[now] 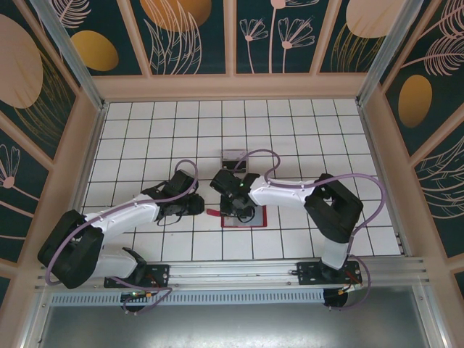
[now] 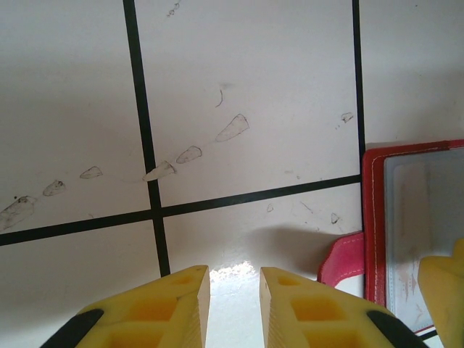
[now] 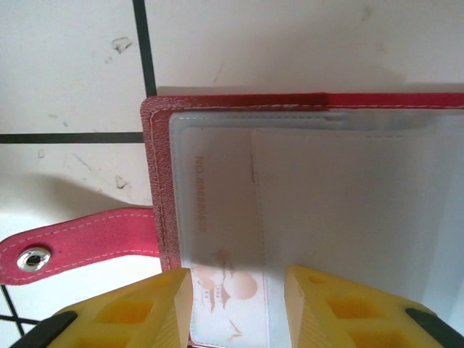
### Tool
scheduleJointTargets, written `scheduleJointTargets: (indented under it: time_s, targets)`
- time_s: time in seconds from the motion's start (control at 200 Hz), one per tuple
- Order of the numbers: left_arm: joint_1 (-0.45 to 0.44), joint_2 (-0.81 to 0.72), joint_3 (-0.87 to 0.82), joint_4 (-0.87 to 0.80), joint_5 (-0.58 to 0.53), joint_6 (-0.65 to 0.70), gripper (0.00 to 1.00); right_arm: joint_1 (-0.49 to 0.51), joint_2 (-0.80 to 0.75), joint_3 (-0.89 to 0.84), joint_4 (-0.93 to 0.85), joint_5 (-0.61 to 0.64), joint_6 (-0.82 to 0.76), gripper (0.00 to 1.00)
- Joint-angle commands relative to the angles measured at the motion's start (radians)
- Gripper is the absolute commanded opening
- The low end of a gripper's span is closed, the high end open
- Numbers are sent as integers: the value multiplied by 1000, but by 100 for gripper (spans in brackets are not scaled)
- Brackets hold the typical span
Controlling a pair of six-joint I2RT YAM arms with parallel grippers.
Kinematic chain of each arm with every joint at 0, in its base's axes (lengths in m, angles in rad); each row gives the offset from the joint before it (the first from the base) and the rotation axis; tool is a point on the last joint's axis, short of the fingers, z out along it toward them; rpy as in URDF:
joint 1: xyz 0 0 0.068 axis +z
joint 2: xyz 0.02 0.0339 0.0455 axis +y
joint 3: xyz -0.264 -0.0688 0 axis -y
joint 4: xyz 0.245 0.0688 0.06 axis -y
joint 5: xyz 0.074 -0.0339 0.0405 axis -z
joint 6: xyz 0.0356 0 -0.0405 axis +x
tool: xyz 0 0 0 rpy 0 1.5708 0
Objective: Take the credit cards out of the card holder
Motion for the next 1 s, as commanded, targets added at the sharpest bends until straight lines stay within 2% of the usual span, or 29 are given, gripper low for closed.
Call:
scheduleJointTargets:
  time_s: [0.0, 0.29, 0.465, 0.566, 0.786, 0.996]
  targets:
    - [3, 16, 4, -4, 3, 24, 27, 20, 31, 64, -148, 115, 12, 40]
    - [4, 36, 24, -9, 15, 32, 27, 46, 80, 162, -319, 233, 8, 45]
    - [4, 48, 29, -6, 26, 32, 27, 48, 85, 169, -344, 251, 7, 48]
    - [4, 47, 30, -7, 23, 31, 27, 49, 48, 157, -276, 222, 4, 48]
    - [4, 41, 32, -8, 19, 26, 27, 46, -2, 62, 28, 26, -4, 48]
    - [4, 39, 28, -9, 17, 25, 27, 39, 13, 35, 123, -58, 0, 48]
